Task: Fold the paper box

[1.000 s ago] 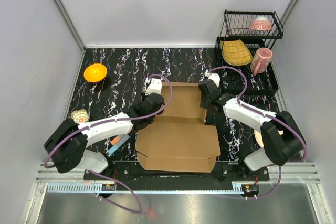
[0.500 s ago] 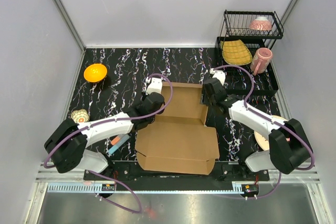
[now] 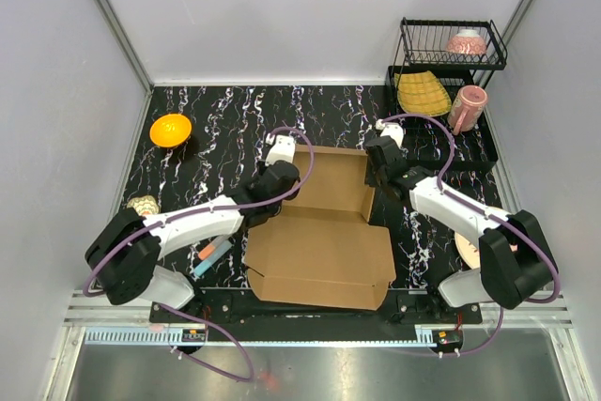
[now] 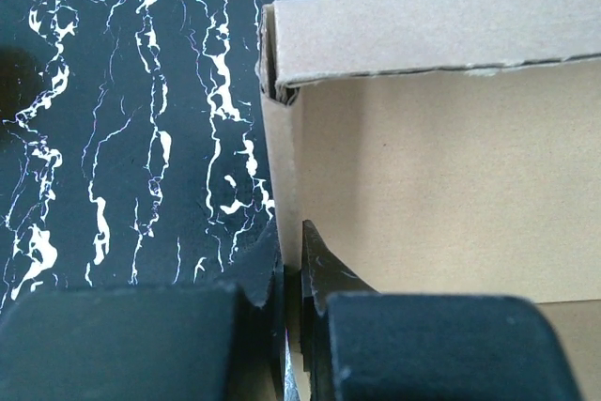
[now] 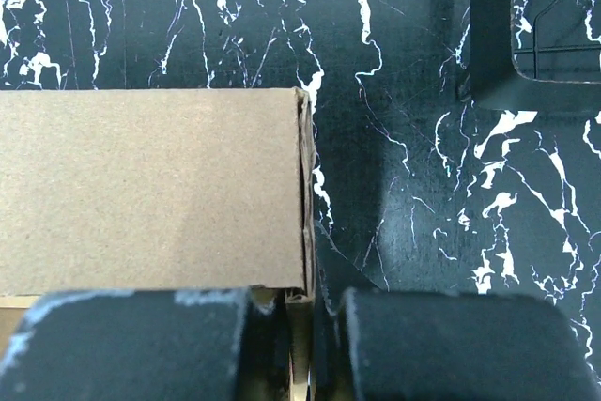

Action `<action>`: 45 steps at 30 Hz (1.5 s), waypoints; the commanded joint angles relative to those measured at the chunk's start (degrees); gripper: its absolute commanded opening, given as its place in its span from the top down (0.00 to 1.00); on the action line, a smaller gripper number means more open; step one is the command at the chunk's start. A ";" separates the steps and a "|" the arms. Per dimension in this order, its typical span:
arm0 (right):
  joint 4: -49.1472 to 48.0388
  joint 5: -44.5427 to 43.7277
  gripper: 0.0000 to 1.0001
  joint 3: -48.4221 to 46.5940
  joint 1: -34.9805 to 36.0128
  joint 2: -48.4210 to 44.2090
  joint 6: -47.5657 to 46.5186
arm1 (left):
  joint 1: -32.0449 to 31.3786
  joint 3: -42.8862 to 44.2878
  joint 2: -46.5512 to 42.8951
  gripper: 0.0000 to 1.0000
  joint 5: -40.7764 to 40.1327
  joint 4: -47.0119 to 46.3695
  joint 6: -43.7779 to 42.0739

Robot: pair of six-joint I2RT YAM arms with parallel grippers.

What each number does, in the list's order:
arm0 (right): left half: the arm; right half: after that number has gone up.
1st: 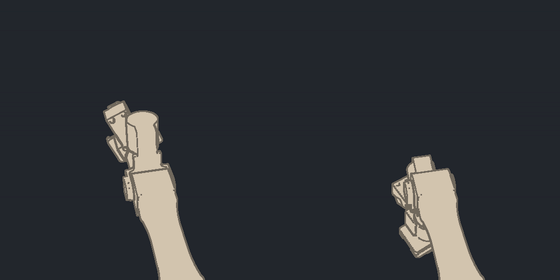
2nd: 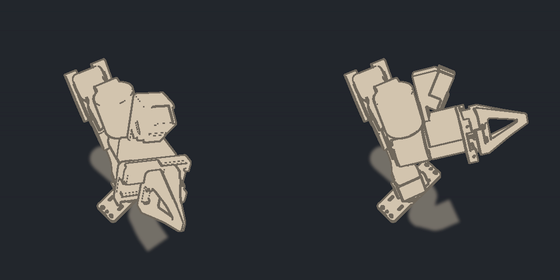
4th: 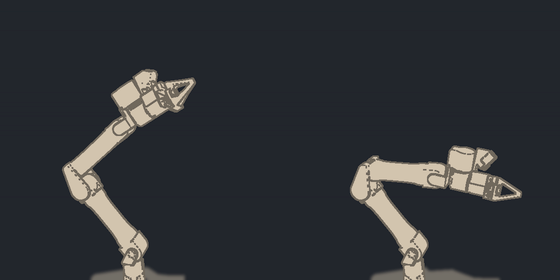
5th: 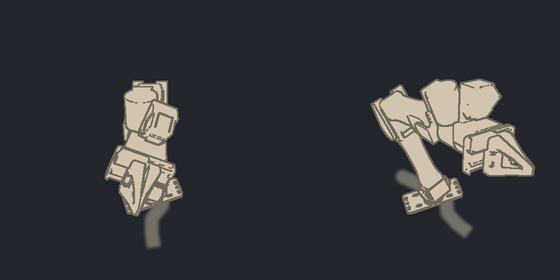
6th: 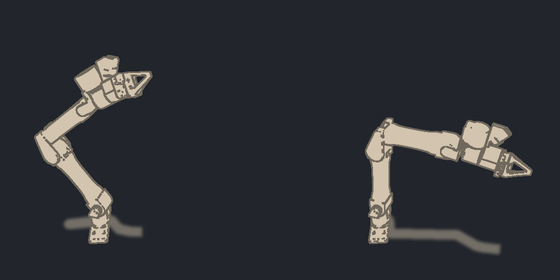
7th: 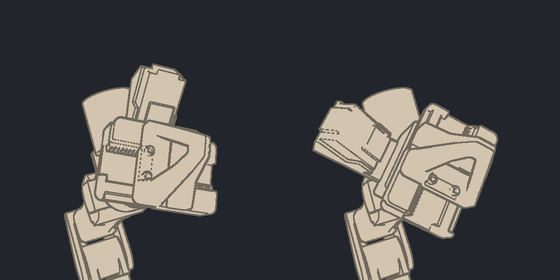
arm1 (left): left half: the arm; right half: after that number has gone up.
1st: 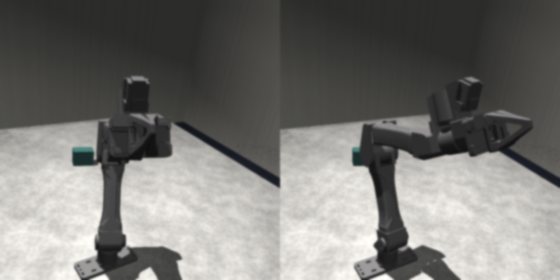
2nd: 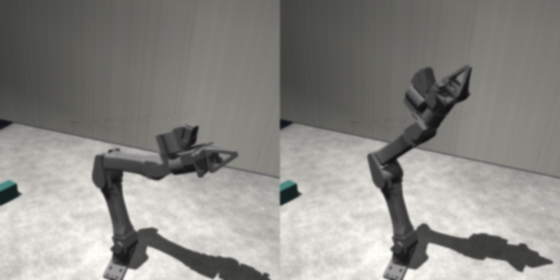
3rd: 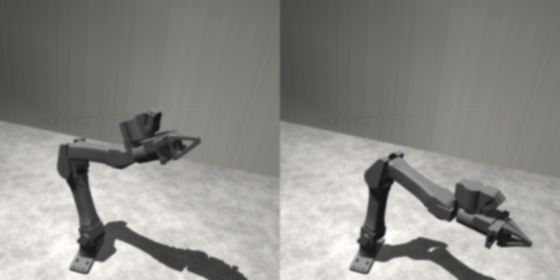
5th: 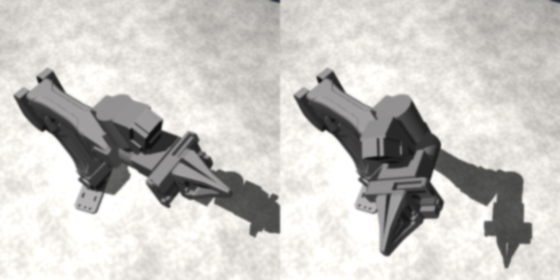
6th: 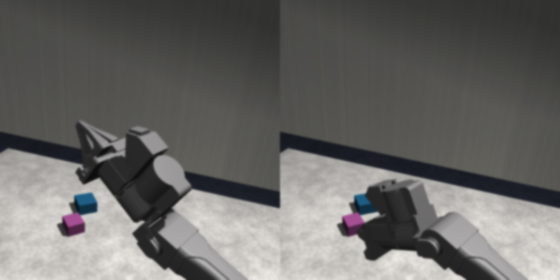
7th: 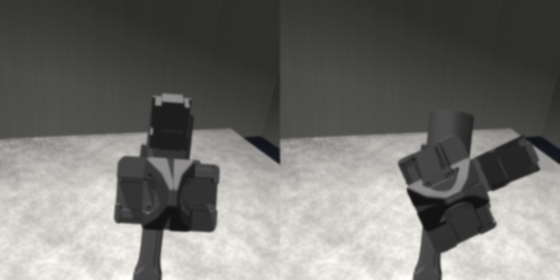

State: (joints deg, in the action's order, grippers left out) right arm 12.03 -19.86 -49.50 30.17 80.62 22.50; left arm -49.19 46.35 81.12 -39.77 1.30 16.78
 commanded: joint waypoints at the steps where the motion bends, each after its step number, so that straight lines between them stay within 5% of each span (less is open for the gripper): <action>1: 1.85 -0.62 1.00 -1.13 -0.64 -0.29 0.17 | -0.12 3.49 0.79 1.00 3.64 2.13 1.33; 7: -0.16 -0.27 1.00 1.94 -0.64 -4.84 0.00 | -1.00 -4.76 -2.89 1.00 1.63 -11.30 0.80; 12: -8.23 2.97 0.92 6.24 -0.64 -9.95 -0.62 | -1.08 -13.55 -2.82 1.00 -0.05 -33.70 -1.30; 16: -11.59 5.09 0.79 8.44 -0.55 -12.67 -1.32 | -1.26 -19.00 0.61 1.00 -3.02 -55.73 -4.29; 20: -15.72 7.11 0.48 9.94 -0.64 -13.56 -2.02 | -1.26 -22.00 6.66 1.00 -6.45 -74.74 -13.05; 23: -13.89 10.36 0.35 9.16 -0.64 -13.73 -2.03 | -1.26 -23.23 11.23 1.00 -9.70 -86.26 -18.42; 32: -2.72 17.57 0.05 9.41 -0.64 -24.88 0.52 | -1.26 -22.62 17.58 1.00 -15.78 -95.43 -27.40; 38: -5.52 14.94 0.03 8.90 -0.73 -35.00 3.95 | -1.26 -23.32 17.93 1.00 -15.95 -96.75 -28.11; 45: -15.88 13.88 0.06 5.20 -5.20 -21.32 7.81 | -1.35 -24.37 17.05 1.00 -13.15 -96.75 -26.97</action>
State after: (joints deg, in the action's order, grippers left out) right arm 4.47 -6.02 -42.39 28.14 51.48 26.68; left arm -50.43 23.57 98.39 -53.17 -75.61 -8.14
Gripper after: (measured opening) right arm 0.949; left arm 0.045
